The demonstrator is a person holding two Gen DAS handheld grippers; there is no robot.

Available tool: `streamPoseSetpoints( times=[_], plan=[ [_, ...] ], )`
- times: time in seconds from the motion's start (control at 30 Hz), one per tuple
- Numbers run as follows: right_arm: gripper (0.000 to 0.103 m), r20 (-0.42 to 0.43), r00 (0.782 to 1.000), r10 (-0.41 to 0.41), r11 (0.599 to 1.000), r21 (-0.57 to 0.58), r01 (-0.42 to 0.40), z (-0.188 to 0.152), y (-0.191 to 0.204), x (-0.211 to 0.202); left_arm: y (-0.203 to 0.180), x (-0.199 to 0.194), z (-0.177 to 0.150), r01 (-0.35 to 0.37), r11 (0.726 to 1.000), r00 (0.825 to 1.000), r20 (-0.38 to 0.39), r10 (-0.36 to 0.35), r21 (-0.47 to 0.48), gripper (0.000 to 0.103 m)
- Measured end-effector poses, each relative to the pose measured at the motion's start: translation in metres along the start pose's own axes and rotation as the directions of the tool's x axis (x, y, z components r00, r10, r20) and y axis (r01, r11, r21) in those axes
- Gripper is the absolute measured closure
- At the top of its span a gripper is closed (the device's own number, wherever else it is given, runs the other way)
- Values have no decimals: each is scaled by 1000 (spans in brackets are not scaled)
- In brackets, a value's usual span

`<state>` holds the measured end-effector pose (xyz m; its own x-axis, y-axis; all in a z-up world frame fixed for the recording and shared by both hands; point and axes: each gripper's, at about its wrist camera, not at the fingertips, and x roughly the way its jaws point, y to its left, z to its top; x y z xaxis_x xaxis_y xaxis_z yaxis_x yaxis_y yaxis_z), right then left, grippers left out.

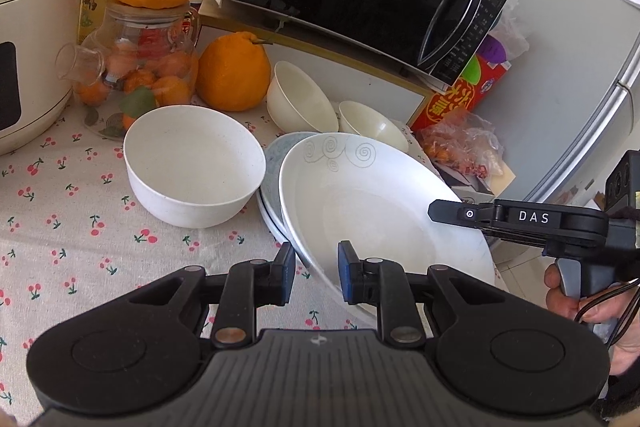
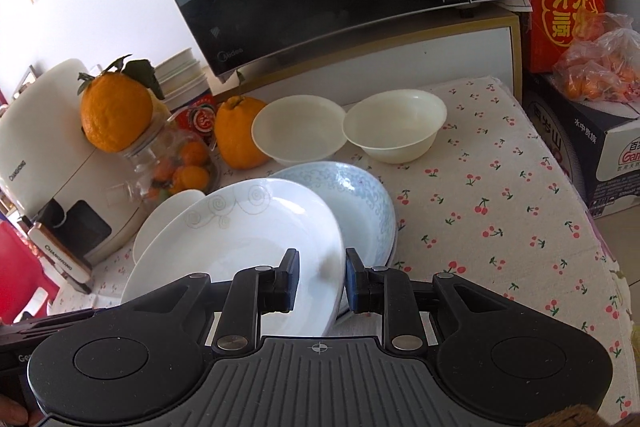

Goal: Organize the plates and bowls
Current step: 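Lift the plain white plate and lower it onto the blue-patterned plate stack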

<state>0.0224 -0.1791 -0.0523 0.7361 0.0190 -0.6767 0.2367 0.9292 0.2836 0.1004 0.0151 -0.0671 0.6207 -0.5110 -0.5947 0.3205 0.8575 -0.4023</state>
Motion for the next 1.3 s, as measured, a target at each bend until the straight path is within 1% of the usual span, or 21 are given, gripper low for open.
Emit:
streamPoseSetpoints(
  times=[0.33,0.67,1.3],
  plan=[
    [80,-2,999,-33,998,44,33,21,-21,25,-12,26,7,-61,998,998,4,61,28,81],
    [80,-23,998,-61,995,72,63,28,-31,50,-14,40,13,-104,994,995,-7,104,20,81],
    [83,-19,996,-91,994,60,92,29,-31,54,-27,46,11,-173,982,985,-1,173,79,81]
  ],
)
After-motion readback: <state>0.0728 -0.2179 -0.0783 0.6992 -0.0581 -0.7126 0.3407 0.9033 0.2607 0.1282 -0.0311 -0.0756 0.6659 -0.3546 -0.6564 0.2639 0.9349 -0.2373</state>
